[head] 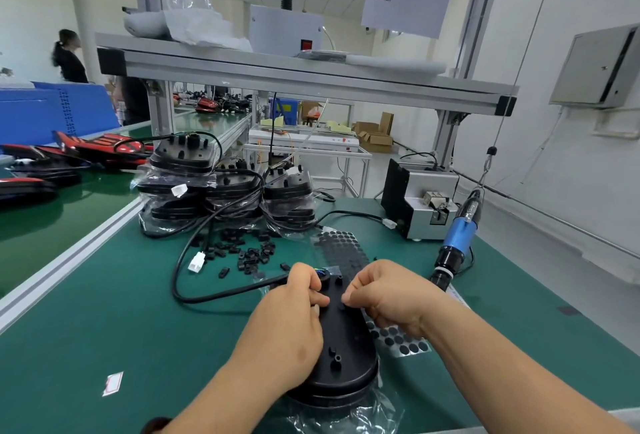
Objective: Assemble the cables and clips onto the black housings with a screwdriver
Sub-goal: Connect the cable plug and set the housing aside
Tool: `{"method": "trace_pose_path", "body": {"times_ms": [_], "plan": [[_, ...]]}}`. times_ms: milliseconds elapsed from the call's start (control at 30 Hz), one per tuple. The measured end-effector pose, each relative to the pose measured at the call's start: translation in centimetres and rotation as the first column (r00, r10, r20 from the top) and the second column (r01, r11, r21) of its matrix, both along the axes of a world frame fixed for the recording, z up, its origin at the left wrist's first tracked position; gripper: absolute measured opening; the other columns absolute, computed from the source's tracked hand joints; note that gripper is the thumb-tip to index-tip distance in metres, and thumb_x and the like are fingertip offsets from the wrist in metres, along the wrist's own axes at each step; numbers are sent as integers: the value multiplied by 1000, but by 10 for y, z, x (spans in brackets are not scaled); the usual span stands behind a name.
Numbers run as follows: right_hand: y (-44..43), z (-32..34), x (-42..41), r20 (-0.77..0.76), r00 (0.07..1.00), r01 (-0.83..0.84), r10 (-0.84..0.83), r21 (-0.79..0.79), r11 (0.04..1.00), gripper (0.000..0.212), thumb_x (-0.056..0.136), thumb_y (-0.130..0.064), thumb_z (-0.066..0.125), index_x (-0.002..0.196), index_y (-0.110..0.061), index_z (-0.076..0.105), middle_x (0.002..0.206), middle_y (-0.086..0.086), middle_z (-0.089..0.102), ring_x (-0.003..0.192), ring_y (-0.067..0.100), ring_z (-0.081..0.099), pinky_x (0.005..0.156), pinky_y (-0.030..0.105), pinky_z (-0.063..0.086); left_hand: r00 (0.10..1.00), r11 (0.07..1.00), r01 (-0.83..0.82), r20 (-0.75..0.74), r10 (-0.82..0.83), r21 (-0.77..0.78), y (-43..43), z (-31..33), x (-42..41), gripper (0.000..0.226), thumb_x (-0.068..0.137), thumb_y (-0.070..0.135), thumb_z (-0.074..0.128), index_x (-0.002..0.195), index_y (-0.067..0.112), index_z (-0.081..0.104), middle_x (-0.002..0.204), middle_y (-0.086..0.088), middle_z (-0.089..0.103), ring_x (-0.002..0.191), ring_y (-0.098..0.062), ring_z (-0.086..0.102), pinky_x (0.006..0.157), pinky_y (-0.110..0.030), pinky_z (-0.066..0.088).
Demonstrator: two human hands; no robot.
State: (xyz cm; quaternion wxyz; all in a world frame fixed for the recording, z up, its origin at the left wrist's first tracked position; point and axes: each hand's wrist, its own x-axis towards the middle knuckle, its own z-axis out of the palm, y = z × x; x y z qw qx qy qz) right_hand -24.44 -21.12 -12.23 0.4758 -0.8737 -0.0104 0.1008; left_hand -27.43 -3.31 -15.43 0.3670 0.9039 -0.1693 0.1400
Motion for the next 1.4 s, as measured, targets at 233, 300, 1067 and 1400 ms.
{"method": "trace_pose_path", "body": {"times_ms": [233, 300, 1067, 1400], "plan": [[0, -3, 2, 11, 1000, -5, 5, -9, 1000, 18, 79, -11, 66, 61, -15, 64, 54, 6, 42, 42, 18, 32, 46, 26, 26, 1000, 1000, 5, -15, -5, 23, 0, -1, 0, 28, 94, 13, 43, 90, 37, 28, 105, 21, 65, 83, 13, 46, 66, -12, 37], [1, -4, 2, 23, 1000, -7, 7, -16, 1000, 17, 77, -13, 66, 60, -16, 64, 55, 7, 41, 44, 18, 32, 48, 28, 26, 1000, 1000, 5, -15, -5, 20, -1, 1, -1, 28, 94, 12, 42, 91, 36, 29, 105, 21, 65, 84, 10, 47, 71, -17, 39], [6, -1, -7, 81, 996, -24, 31, -87, 996, 16, 81, -10, 61, 65, -11, 58, 51, 5, 32, 42, 17, 25, 44, 21, 25, 997, 995, 66, 38, -69, 73, -1, 5, -8, 33, 92, 12, 40, 88, 39, 22, 106, 16, 66, 88, -3, 57, 75, -31, 51], [7, 2, -10, 63, 998, 0, 7, -110, 994, 18, 81, -9, 59, 74, 8, 61, 53, 8, 38, 42, 18, 29, 41, 17, 27, 989, 949, 137, 12, -146, 284, -1, 13, -4, 23, 89, 14, 39, 89, 32, 24, 101, 5, 67, 81, -22, 57, 71, -46, 50]]}}
